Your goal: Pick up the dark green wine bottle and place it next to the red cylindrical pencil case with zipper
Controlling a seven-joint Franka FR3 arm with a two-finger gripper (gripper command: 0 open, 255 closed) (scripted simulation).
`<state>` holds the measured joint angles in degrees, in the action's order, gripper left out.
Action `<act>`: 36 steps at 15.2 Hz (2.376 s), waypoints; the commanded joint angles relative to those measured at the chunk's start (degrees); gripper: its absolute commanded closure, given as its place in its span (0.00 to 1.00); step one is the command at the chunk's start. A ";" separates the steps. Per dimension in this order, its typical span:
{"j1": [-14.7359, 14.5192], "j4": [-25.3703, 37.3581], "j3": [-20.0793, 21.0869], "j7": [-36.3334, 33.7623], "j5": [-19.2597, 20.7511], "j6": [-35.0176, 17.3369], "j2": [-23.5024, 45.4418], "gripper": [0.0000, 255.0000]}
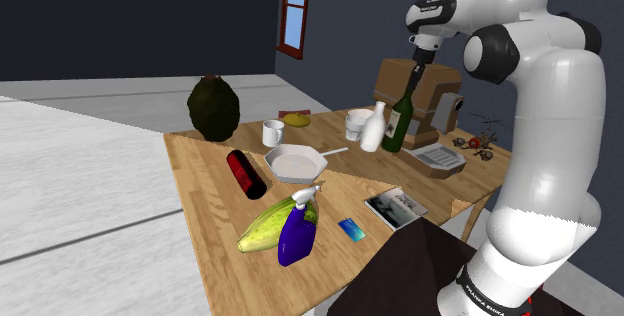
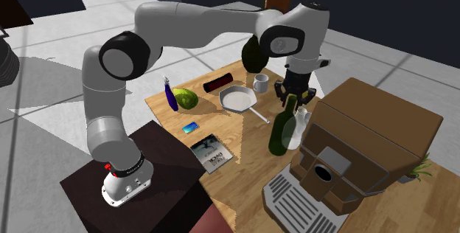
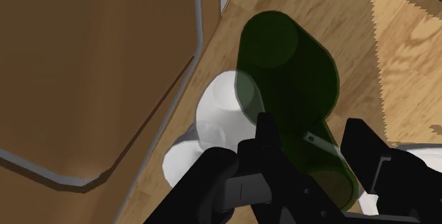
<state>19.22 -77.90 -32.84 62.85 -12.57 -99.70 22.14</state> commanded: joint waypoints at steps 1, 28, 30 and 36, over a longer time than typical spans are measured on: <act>0.32 1.88 -0.04 -0.05 -0.08 1.67 0.20 1.00; -16.27 -10.70 4.93 -20.75 11.16 4.48 -18.19 1.00; -18.02 -12.71 6.32 -23.88 12.24 4.10 -20.03 1.00; -22.53 -16.82 10.75 -32.95 14.28 3.55 -23.80 1.00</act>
<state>-2.62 -93.99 -22.80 31.43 1.35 -96.07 -0.94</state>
